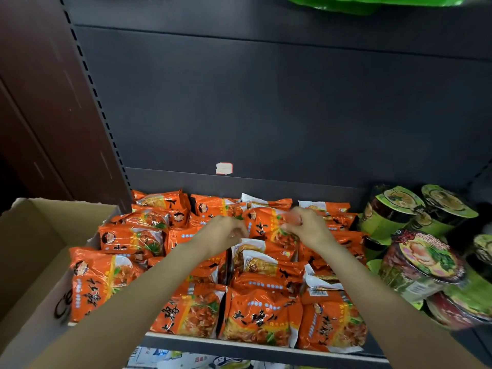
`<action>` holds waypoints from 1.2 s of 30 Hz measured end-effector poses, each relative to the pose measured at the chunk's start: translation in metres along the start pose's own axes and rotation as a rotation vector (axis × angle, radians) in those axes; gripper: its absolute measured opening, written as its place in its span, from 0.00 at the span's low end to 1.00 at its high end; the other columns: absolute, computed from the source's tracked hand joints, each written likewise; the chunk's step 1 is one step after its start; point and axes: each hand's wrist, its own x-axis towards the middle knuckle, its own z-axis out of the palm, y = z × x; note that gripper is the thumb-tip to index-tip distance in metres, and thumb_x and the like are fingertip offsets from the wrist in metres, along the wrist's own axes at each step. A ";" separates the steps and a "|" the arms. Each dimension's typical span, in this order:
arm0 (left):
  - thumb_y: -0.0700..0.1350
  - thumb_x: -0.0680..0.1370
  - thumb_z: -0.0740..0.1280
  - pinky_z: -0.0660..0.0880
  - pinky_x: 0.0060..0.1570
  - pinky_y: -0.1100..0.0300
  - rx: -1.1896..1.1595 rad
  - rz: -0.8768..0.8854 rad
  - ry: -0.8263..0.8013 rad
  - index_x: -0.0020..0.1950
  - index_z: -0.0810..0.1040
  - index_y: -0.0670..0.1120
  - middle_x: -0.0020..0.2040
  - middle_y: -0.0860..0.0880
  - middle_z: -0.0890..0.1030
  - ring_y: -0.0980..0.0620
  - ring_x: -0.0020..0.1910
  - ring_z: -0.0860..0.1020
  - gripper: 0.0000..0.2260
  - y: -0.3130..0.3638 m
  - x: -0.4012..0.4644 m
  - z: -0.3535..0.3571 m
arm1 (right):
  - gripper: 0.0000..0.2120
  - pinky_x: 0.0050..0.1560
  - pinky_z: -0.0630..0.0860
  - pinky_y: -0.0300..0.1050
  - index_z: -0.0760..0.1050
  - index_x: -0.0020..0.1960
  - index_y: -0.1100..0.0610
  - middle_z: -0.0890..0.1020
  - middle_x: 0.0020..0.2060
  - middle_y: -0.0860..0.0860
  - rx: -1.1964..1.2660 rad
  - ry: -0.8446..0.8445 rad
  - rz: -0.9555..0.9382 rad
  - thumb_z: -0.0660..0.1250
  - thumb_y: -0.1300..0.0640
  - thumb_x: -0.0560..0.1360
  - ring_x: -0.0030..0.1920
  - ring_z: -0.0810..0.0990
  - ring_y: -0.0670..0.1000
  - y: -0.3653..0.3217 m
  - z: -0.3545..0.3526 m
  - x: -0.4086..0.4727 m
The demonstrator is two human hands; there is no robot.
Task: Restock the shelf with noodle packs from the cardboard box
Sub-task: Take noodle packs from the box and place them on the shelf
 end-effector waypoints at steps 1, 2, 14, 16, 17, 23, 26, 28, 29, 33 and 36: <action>0.39 0.76 0.67 0.73 0.51 0.65 0.004 -0.001 -0.003 0.53 0.81 0.47 0.50 0.50 0.83 0.54 0.50 0.79 0.08 0.000 -0.001 0.001 | 0.19 0.50 0.67 0.39 0.73 0.63 0.60 0.78 0.59 0.55 -0.030 -0.035 0.007 0.69 0.55 0.75 0.60 0.75 0.54 0.002 0.003 -0.001; 0.39 0.76 0.68 0.73 0.51 0.64 0.003 0.001 -0.006 0.53 0.81 0.47 0.51 0.50 0.82 0.55 0.49 0.78 0.08 0.000 -0.001 0.002 | 0.20 0.54 0.69 0.41 0.71 0.65 0.59 0.77 0.60 0.55 -0.058 -0.047 0.005 0.68 0.56 0.75 0.61 0.75 0.55 0.002 0.006 -0.001; 0.38 0.76 0.66 0.75 0.53 0.59 0.091 -0.034 0.051 0.54 0.80 0.46 0.53 0.49 0.81 0.52 0.51 0.77 0.09 0.009 -0.005 0.008 | 0.14 0.63 0.70 0.48 0.74 0.64 0.56 0.73 0.59 0.55 -0.232 -0.039 -0.079 0.61 0.57 0.79 0.63 0.70 0.55 0.010 0.033 0.004; 0.38 0.76 0.66 0.74 0.53 0.58 0.128 -0.037 0.048 0.54 0.80 0.47 0.53 0.49 0.81 0.51 0.52 0.77 0.09 0.011 -0.005 0.009 | 0.14 0.60 0.72 0.48 0.74 0.64 0.56 0.73 0.60 0.56 -0.256 -0.109 -0.076 0.61 0.58 0.79 0.60 0.73 0.55 0.013 0.036 0.004; 0.39 0.76 0.66 0.74 0.54 0.57 0.147 -0.039 0.046 0.55 0.80 0.47 0.54 0.49 0.81 0.51 0.53 0.77 0.09 0.012 -0.005 0.009 | 0.14 0.58 0.72 0.47 0.74 0.64 0.56 0.73 0.60 0.56 -0.266 -0.134 -0.070 0.61 0.58 0.79 0.59 0.74 0.56 0.015 0.037 0.003; 0.42 0.78 0.63 0.72 0.57 0.55 0.161 -0.073 0.031 0.59 0.78 0.47 0.59 0.48 0.78 0.49 0.58 0.75 0.11 0.017 -0.007 0.006 | 0.16 0.55 0.75 0.48 0.72 0.66 0.54 0.76 0.59 0.54 -0.215 -0.117 -0.061 0.62 0.54 0.78 0.58 0.75 0.54 0.015 0.033 -0.002; 0.44 0.78 0.63 0.76 0.53 0.53 0.143 -0.118 0.095 0.57 0.79 0.47 0.56 0.48 0.79 0.48 0.55 0.77 0.09 0.023 -0.007 0.001 | 0.17 0.62 0.71 0.48 0.71 0.66 0.55 0.74 0.61 0.54 -0.168 -0.087 -0.054 0.62 0.54 0.78 0.64 0.70 0.54 0.011 0.030 -0.013; 0.44 0.77 0.63 0.78 0.50 0.52 0.043 -0.151 0.171 0.53 0.80 0.47 0.51 0.48 0.82 0.48 0.50 0.79 0.08 0.032 -0.004 -0.009 | 0.17 0.64 0.70 0.47 0.71 0.66 0.54 0.73 0.63 0.53 -0.119 -0.037 -0.049 0.63 0.55 0.78 0.65 0.70 0.53 0.007 0.023 -0.021; 0.44 0.77 0.64 0.78 0.49 0.51 -0.004 -0.151 0.212 0.52 0.80 0.47 0.50 0.48 0.82 0.48 0.48 0.79 0.07 0.038 -0.002 -0.014 | 0.17 0.65 0.69 0.46 0.71 0.66 0.54 0.73 0.63 0.52 -0.103 -0.006 -0.052 0.63 0.55 0.78 0.65 0.70 0.52 0.003 0.018 -0.025; 0.45 0.77 0.64 0.78 0.47 0.51 -0.051 -0.068 0.258 0.54 0.79 0.48 0.50 0.49 0.82 0.48 0.48 0.80 0.09 0.062 0.005 -0.032 | 0.15 0.63 0.64 0.37 0.73 0.64 0.55 0.74 0.64 0.52 -0.052 0.135 -0.048 0.63 0.59 0.78 0.66 0.71 0.51 -0.011 -0.014 -0.042; 0.45 0.77 0.63 0.78 0.48 0.52 -0.066 0.006 0.242 0.54 0.79 0.49 0.52 0.51 0.82 0.49 0.50 0.79 0.08 0.077 0.010 -0.034 | 0.13 0.58 0.65 0.34 0.75 0.62 0.57 0.76 0.60 0.53 -0.059 0.233 -0.015 0.62 0.60 0.78 0.61 0.74 0.51 -0.017 -0.040 -0.055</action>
